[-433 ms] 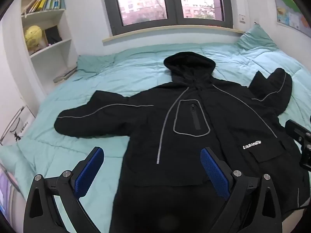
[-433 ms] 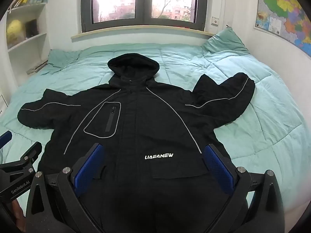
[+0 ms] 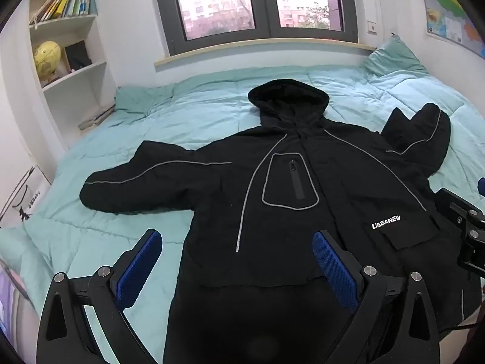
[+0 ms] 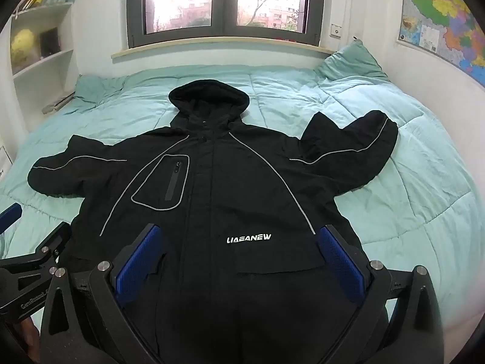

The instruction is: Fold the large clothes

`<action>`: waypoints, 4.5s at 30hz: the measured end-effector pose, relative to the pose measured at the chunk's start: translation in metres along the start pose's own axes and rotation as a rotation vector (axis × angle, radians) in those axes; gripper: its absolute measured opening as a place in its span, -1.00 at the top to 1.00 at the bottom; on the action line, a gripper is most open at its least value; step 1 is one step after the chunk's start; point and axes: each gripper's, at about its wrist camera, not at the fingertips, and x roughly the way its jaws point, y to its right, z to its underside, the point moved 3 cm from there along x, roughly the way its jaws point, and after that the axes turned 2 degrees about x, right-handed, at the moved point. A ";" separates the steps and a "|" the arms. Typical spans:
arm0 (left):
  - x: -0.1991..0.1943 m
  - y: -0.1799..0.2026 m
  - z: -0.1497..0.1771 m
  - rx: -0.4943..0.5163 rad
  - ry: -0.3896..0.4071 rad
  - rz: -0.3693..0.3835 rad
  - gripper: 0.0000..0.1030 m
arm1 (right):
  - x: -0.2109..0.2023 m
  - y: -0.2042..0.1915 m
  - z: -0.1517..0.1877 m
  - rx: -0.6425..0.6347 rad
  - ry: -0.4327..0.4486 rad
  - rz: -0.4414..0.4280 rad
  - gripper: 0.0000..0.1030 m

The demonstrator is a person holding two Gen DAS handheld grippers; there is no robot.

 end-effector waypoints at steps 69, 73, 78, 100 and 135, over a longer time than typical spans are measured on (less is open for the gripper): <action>0.027 -0.020 0.003 -0.085 -0.046 0.050 -0.94 | 0.020 -0.023 0.002 -0.025 -0.064 -0.035 -1.00; 0.032 -0.028 0.002 -0.097 -0.047 0.046 -0.94 | 0.027 -0.026 0.002 -0.021 -0.072 -0.039 -1.00; 0.049 -0.049 0.004 -0.166 -0.083 0.102 -0.94 | 0.042 -0.030 0.002 -0.019 -0.096 -0.039 -1.00; 0.234 -0.434 0.010 -0.873 -0.076 -0.017 -0.93 | 0.127 -0.043 0.010 -0.044 -0.226 0.008 -1.00; 0.170 -0.367 -0.031 -0.454 0.159 -0.073 0.74 | 0.209 -0.066 0.029 -0.069 -0.392 -0.049 -1.00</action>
